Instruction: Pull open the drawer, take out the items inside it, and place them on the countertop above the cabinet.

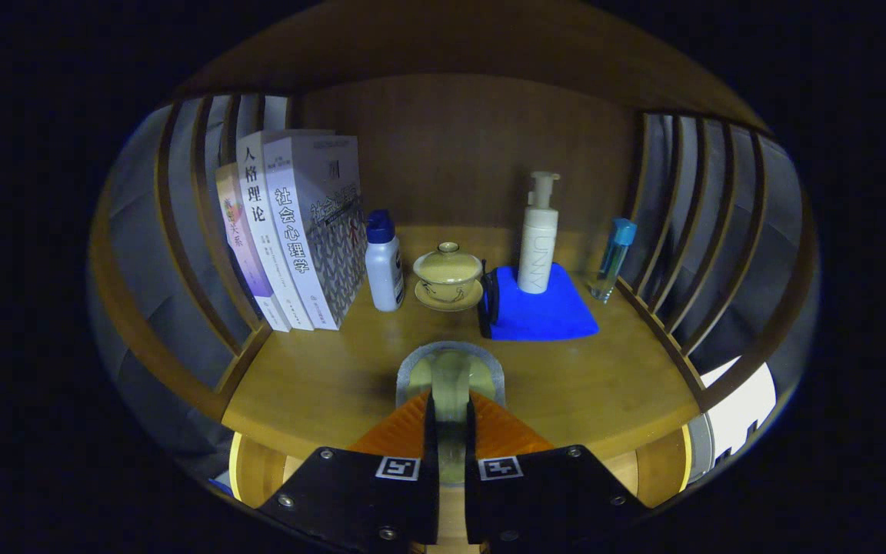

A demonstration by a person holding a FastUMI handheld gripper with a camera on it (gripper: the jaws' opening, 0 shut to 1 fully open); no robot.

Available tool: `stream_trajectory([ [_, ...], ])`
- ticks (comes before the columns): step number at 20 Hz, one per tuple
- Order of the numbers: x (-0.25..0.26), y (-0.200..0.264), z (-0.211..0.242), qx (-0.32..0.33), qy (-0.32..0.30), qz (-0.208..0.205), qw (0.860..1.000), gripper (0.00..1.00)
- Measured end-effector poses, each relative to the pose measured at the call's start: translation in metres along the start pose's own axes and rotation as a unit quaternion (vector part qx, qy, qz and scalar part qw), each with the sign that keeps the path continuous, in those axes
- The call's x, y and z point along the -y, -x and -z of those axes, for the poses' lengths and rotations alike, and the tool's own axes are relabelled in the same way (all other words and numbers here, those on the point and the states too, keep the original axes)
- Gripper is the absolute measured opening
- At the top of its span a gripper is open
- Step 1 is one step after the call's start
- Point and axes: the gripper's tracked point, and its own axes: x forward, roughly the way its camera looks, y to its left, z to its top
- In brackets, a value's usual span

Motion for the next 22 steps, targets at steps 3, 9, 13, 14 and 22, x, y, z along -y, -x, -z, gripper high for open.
stream_trajectory([
  [3, 0.002, -0.020, -0.009, 0.003, 0.014, 0.008, 1.000, 0.14],
  [9, 0.009, -0.048, -0.018, -0.006, -0.010, 0.013, 1.000, 0.19],
  [13, 0.008, -0.062, -0.006, -0.021, -0.007, -0.001, 1.000, 0.31],
  [14, 0.007, -0.063, -0.006, -0.017, -0.003, -0.003, 1.000, 0.36],
  [22, -0.001, 0.029, 0.008, 0.077, -0.026, -0.025, 0.996, 0.96],
])
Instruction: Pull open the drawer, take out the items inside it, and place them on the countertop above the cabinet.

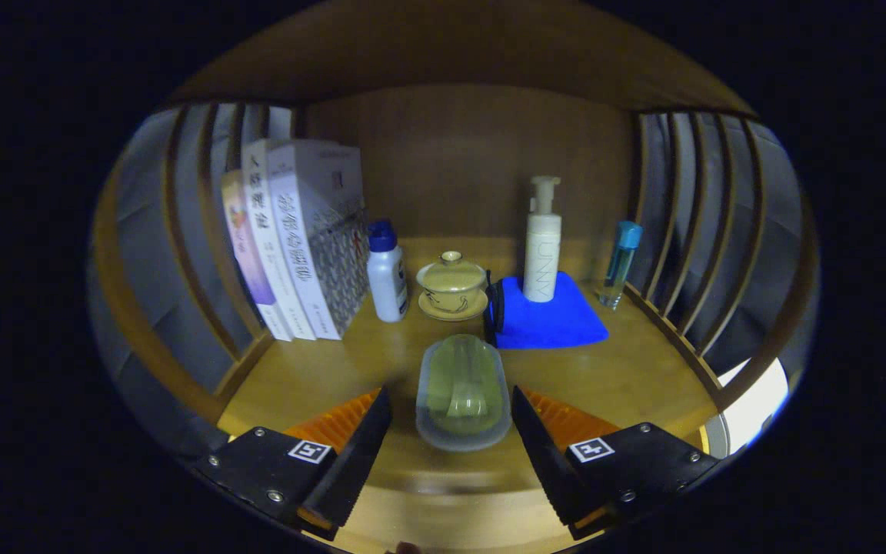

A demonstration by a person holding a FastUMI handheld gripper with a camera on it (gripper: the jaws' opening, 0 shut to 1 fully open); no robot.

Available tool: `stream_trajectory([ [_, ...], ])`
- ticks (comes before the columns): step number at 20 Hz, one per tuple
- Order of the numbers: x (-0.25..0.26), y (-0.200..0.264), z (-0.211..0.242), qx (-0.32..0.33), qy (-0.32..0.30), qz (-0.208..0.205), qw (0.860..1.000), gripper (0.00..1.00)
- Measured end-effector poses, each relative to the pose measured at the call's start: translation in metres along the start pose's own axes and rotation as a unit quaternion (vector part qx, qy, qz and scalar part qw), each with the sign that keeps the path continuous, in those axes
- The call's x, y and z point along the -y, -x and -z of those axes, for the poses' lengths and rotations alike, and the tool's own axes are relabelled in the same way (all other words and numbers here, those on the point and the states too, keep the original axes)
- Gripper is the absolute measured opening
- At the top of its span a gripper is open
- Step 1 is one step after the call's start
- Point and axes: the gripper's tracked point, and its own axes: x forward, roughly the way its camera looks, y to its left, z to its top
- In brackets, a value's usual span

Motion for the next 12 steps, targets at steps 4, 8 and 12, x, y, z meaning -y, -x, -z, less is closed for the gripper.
stream_trajectory([
  [4, -0.008, 0.081, -0.003, 0.058, 0.010, 0.001, 0.998, 0.96],
  [8, -0.020, 0.159, 0.011, 0.109, 0.036, 0.000, 0.993, 0.96],
  [12, -0.040, 0.221, 0.042, 0.141, 0.039, -0.017, 0.989, 0.96],
])
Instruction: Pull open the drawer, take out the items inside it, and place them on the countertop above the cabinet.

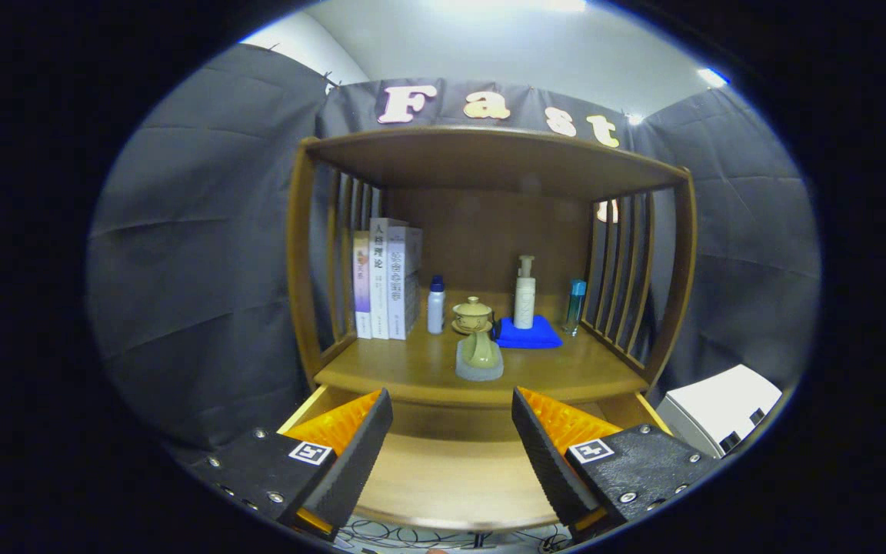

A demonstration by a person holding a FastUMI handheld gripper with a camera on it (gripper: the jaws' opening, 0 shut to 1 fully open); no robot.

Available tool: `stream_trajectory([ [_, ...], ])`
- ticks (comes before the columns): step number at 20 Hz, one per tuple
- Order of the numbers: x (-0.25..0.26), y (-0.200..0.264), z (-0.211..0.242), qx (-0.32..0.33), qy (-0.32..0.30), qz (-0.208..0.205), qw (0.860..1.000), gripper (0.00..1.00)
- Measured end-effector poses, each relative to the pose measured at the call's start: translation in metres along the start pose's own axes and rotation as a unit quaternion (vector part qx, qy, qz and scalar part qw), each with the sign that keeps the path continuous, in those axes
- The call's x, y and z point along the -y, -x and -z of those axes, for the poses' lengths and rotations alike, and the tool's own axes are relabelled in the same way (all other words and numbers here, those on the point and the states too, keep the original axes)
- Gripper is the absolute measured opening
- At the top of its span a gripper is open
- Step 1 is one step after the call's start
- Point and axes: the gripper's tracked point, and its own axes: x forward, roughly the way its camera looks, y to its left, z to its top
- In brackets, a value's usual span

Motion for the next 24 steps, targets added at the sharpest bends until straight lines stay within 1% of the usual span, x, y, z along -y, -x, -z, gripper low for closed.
stream_trajectory([
  [2, -0.002, 0.028, 0.013, 0.015, 0.004, 0.005, 1.000, 0.96],
  [3, 0.001, 0.041, 0.022, 0.019, 0.007, 0.017, 1.000, 0.96],
  [6, 0.000, 0.073, 0.046, 0.041, 0.012, 0.032, 0.999, 0.95],
  [8, 0.003, 0.089, 0.075, 0.035, 0.014, 0.033, 0.999, 0.95],
  [12, 0.015, 0.105, 0.123, 0.017, 0.012, 0.036, 0.999, 0.95],
  [14, 0.023, 0.103, 0.141, 0.009, 0.002, 0.042, 0.999, 0.95],
  [17, 0.032, 0.090, 0.158, 0.001, -0.008, 0.051, 0.999, 0.95],
  [20, 0.035, 0.073, 0.173, -0.010, -0.035, 0.051, 0.998, 0.95],
  [24, 0.050, 0.049, 0.179, -0.016, -0.053, 0.053, 0.997, 0.95],
])
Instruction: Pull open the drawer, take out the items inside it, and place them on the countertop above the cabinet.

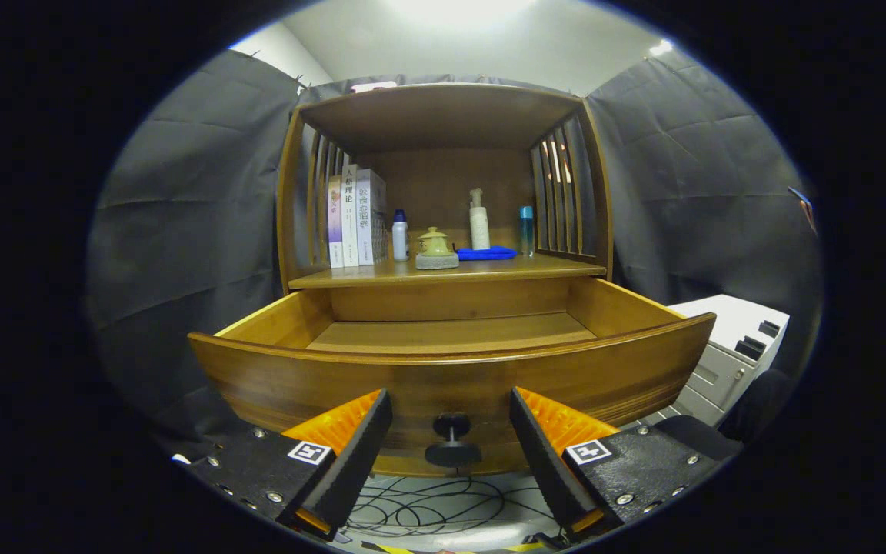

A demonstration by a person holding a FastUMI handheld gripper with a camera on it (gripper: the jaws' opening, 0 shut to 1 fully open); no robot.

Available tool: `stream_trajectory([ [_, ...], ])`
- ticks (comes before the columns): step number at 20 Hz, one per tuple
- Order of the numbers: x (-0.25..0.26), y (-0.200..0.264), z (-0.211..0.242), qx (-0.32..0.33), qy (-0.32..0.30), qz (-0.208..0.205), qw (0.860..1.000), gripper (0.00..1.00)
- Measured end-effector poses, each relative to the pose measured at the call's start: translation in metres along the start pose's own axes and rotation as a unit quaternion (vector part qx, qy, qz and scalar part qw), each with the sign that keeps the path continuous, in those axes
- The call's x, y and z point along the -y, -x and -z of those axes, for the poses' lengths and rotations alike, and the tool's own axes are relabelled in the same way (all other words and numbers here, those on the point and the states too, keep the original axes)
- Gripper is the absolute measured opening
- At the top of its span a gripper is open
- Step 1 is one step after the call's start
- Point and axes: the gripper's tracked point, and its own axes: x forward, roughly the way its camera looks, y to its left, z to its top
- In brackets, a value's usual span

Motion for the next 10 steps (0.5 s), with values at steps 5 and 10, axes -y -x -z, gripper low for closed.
stream_trajectory([
  [5, -0.008, -0.003, 0.001, 0.000, -0.019, -0.010, 1.000, 0.94],
  [10, -0.013, -0.019, -0.001, -0.005, -0.026, -0.025, 0.999, 0.95],
])
